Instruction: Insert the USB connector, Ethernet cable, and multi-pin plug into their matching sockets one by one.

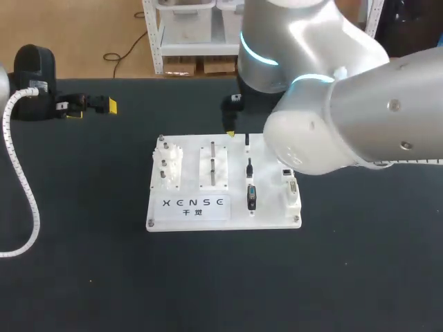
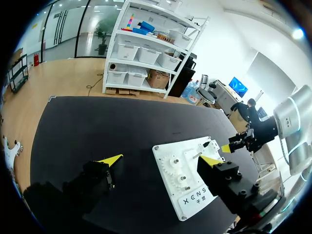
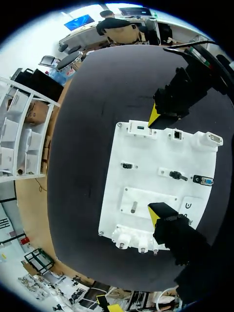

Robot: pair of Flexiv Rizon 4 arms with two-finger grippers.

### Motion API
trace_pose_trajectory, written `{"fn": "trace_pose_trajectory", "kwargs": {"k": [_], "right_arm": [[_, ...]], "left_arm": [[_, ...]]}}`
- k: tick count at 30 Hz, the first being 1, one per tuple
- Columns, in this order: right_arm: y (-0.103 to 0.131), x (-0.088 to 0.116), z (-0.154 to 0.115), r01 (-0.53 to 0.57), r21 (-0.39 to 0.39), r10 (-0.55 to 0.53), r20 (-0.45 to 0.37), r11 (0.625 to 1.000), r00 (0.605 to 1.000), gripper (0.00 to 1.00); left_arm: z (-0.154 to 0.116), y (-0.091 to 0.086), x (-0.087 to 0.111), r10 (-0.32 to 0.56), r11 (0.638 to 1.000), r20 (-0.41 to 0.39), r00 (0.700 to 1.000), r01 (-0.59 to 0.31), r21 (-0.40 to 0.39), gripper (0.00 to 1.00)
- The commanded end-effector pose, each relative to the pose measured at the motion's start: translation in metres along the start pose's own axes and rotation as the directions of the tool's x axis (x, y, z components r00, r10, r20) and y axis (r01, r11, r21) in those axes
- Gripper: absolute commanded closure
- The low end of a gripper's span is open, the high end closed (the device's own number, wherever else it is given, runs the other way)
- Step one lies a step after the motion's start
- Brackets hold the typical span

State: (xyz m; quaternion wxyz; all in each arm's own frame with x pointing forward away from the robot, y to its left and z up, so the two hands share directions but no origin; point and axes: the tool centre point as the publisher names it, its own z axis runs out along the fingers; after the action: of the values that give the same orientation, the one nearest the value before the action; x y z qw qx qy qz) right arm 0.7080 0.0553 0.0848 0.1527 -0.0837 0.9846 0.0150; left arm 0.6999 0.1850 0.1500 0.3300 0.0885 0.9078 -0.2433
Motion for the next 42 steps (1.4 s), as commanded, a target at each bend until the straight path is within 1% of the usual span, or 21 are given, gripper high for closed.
{"fn": "trace_pose_trajectory", "kwargs": {"k": [1,7,9,11,14,16,17,19,21,23,29,35,39,40,41,42], "right_arm": [[0.001,0.003,-0.002,-0.002,0.014,0.002,0.007,1.0,1.0,0.0],[0.001,0.003,-0.002,-0.002,0.014,0.002,0.007,1.0,1.0,0.0],[0.001,-0.005,0.004,-0.041,0.005,0.041,-0.008,0.999,0.999,0.0],[0.003,-0.013,0.011,-0.063,0.028,0.063,-0.016,0.998,0.998,0.0],[0.006,-0.023,0.019,-0.106,0.021,0.106,-0.047,0.994,0.993,0.0],[0.008,-0.027,0.024,-0.117,0.036,0.119,-0.055,0.992,0.991,0.0],[0.01,-0.028,0.027,-0.113,0.058,0.117,-0.059,0.992,0.991,0.0],[0.012,-0.03,0.031,-0.118,0.062,0.122,-0.071,0.991,0.99,0.0],[0.013,-0.032,0.036,-0.142,0.079,0.15,-0.098,0.987,0.984,0.0],[0.013,-0.034,0.039,-0.157,0.086,0.166,-0.103,0.984,0.981,0.0],[0.01,-0.034,0.044,-0.179,0.07,0.187,-0.133,0.981,0.973,0.0],[0.003,-0.029,0.051,-0.196,0.049,0.201,-0.165,0.979,0.966,0.0],[0.0,-0.024,0.058,-0.198,0.059,0.206,-0.179,0.978,0.962,0.0],[-0.001,-0.024,0.06,-0.199,0.059,0.206,-0.187,0.978,0.961,0.04],[-0.001,-0.023,0.061,-0.202,0.058,0.21,-0.194,0.978,0.958,0.11],[-0.001,-0.023,0.062,-0.202,0.06,0.21,-0.194,0.978,0.958,0.14]], "left_arm": [[0.0,0.0,0.0,0.0,1.0,0.0,1.0,0.0,0.0,0.0],[0.0,0.0,0.0,0.0,1.0,0.0,1.0,0.0,0.0,0.0],[0.0,0.0,0.0,0.0,1.0,0.0,1.0,0.0,0.0,0.0],[0.0,0.0,0.0,0.0,1.0,0.0,1.0,0.0,0.0,0.0],[0.0,0.0,0.0,0.0,1.0,0.0,1.0,0.0,0.0,0.0],[0.0,0.0,0.0,0.0,1.0,0.0,1.0,0.0,0.0,0.0],[0.0,0.0,0.0,0.0,1.0,0.0,1.0,0.0,0.0,0.0],[0.0,0.0,0.0,0.0,1.0,0.0,1.0,0.0,0.0,0.0],[0.0,0.0,0.0,0.0,1.0,0.0,1.0,0.0,0.0,0.0],[0.0,0.0,0.0,0.0,1.0,0.0,1.0,0.0,0.0,0.0],[0.0,0.0,0.0,0.0,1.0,0.0,1.0,0.0,0.0,0.0],[0.0,0.0,0.0,0.0,1.0,0.0,1.0,0.0,0.0,0.0],[0.0,0.0,0.0,0.0,1.0,0.0,1.0,0.0,0.0,0.0],[0.0,0.0,0.0,0.0,1.0,0.0,1.0,0.0,0.0,0.0],[0.0,0.0,0.0,0.0,1.0,0.0,1.0,0.0,0.0,0.0],[0.0,0.0,0.0,0.0,1.0,0.0,1.0,0.0,0.0,0.0]]}}
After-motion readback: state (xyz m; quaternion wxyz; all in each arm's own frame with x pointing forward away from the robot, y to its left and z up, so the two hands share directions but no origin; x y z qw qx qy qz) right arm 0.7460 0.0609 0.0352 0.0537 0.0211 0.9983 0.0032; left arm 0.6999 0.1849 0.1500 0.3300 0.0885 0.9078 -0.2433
